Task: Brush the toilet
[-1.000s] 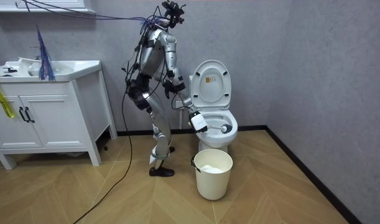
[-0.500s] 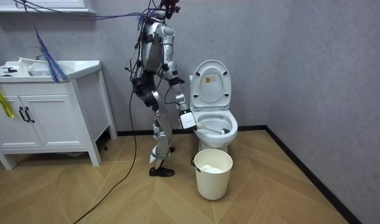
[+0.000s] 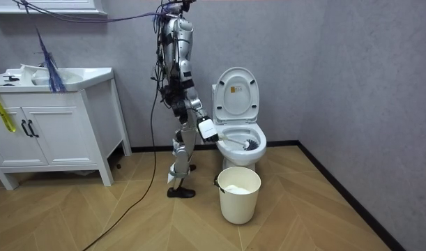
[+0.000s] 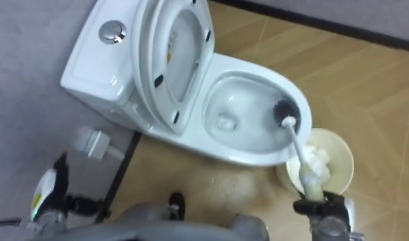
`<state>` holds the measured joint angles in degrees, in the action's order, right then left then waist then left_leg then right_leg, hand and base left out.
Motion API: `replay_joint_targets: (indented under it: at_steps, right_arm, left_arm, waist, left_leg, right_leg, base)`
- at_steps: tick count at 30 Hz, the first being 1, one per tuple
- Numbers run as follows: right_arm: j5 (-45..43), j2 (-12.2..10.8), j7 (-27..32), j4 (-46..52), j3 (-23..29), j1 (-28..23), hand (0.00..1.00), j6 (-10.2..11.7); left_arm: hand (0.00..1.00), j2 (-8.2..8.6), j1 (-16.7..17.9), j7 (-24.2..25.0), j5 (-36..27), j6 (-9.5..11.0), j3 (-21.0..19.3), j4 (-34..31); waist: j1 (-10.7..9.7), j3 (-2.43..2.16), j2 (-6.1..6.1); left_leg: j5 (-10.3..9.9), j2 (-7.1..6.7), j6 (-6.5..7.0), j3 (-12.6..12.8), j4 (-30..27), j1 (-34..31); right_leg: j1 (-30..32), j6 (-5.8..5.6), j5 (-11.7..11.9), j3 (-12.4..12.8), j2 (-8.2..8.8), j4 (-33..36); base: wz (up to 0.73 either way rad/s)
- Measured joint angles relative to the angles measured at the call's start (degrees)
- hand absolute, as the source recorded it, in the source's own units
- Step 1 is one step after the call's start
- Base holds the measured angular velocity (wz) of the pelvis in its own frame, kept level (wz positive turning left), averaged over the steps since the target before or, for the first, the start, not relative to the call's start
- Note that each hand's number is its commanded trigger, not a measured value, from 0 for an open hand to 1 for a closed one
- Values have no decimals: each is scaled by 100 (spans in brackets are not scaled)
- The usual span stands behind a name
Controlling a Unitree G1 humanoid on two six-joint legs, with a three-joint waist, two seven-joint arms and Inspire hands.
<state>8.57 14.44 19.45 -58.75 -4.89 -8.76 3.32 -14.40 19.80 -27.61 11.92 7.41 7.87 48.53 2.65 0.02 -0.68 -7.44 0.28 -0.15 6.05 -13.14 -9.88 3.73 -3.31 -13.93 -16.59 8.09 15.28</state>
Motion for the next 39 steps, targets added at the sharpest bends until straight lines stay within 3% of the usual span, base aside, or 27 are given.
replay_joint_targets:
  at_steps: [5,8,18,19,20,21,22,39]
  right_arm:
    - [-551,-8,292,545,220,-311,100,91]
    - [-709,-35,538,758,363,-373,100,99]
    - [-1119,-146,1086,771,576,-429,100,114]
    - [-1157,-180,1113,773,575,-449,96,114]
    - [-1164,-204,1130,776,576,-464,72,114]
    - [-1180,-256,1170,785,614,-498,26,114]
    - [-1191,-281,1191,793,628,-549,0,111]
    - [-1218,-608,1033,171,856,-641,0,29]
  left_arm:
    - [0,109,211,478,-263,-216,-236,265]
    - [0,228,184,766,-495,-336,-351,496]
    - [0,341,-13,1276,-554,-615,-645,695]
    - [0,360,-14,1311,-558,-667,-719,711]
    - [0,365,-14,1319,-560,-701,-732,717]
    - [0,388,-15,1348,-559,-758,-773,721]
    - [0,417,-15,1395,-550,-810,-782,723]
    - [0,483,-68,1859,-453,-1119,-1034,779]
  waist:
    - [-71,18,-34]
    - [-97,16,-15]
    - [-144,18,-19]
    - [-152,18,-25]
    - [-162,17,-29]
    - [-209,19,-30]
    - [-235,20,-19]
    - [-396,18,22]
  left_leg:
    - [-62,23,-40,165,207,500]
    - [-107,23,-49,269,293,771]
    - [-258,79,-67,500,282,1013]
    - [-278,101,-81,537,270,1046]
    - [-284,109,-89,549,271,1060]
    - [-291,118,-97,554,271,1083]
    - [-295,122,-101,561,277,1108]
    - [-307,167,-124,639,331,1365]
  right_leg:
    - [-429,-5,1,154,-44,-275]
    - [-637,-24,11,273,-53,-371]
    - [-785,-43,27,519,-98,-365]
    - [-807,-41,32,550,-121,-367]
    - [-818,-39,34,556,-130,-369]
    - [-843,-38,35,555,-140,-378]
    - [-859,-37,35,565,-145,-382]
    - [-1049,0,57,726,-206,-491]
  base:
    - [-16]
    - [-24]
    - [-13]
    - [-18]
    - [-11]
    - [-4]
    - [-3]
    - [-4]
